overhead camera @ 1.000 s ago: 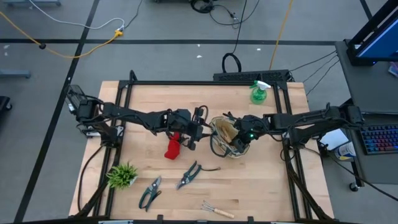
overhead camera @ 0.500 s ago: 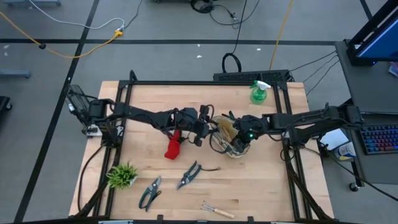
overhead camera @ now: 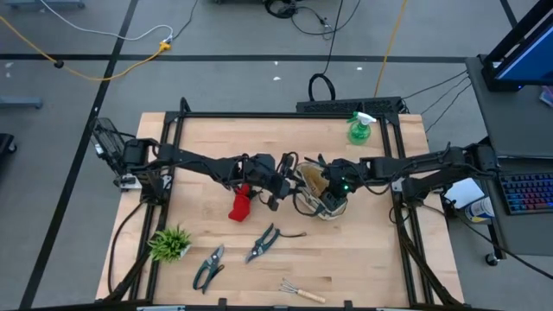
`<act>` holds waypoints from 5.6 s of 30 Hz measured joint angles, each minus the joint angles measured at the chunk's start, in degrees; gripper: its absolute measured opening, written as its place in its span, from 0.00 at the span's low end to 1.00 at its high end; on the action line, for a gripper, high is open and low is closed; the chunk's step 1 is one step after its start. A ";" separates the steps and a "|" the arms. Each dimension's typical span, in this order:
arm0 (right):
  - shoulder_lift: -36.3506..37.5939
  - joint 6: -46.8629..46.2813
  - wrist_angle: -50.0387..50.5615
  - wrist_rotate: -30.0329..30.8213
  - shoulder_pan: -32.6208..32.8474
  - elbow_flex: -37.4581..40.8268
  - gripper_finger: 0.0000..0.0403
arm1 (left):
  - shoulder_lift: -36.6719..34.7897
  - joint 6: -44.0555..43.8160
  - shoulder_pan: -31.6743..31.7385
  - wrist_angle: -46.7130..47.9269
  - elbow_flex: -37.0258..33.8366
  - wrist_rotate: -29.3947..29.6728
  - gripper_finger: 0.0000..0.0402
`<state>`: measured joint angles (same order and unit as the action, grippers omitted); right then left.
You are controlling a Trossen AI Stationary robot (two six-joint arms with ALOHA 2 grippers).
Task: Pick & Place Garden tools in Gardening bag
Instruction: Put the brow trowel into the gardening bag, then put the brown hand rake into the gardening bag
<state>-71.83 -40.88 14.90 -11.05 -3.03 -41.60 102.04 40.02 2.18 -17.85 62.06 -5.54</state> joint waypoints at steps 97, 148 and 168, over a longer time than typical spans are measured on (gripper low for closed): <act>0.47 27.28 -20.68 -6.97 -3.32 0.07 0.60 | -8.07 -13.67 -6.13 17.54 -0.02 6.01 0.36; 13.10 50.92 -17.15 -0.18 11.71 0.04 0.53 | -9.20 -57.98 -18.39 32.58 -0.09 9.10 0.36; -3.33 36.64 -33.47 13.29 33.54 0.04 0.53 | -9.22 -38.60 -16.83 30.96 -0.07 9.18 0.36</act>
<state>-75.16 -4.25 -18.58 2.24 30.51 -41.56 92.82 1.42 -14.65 13.12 62.00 3.64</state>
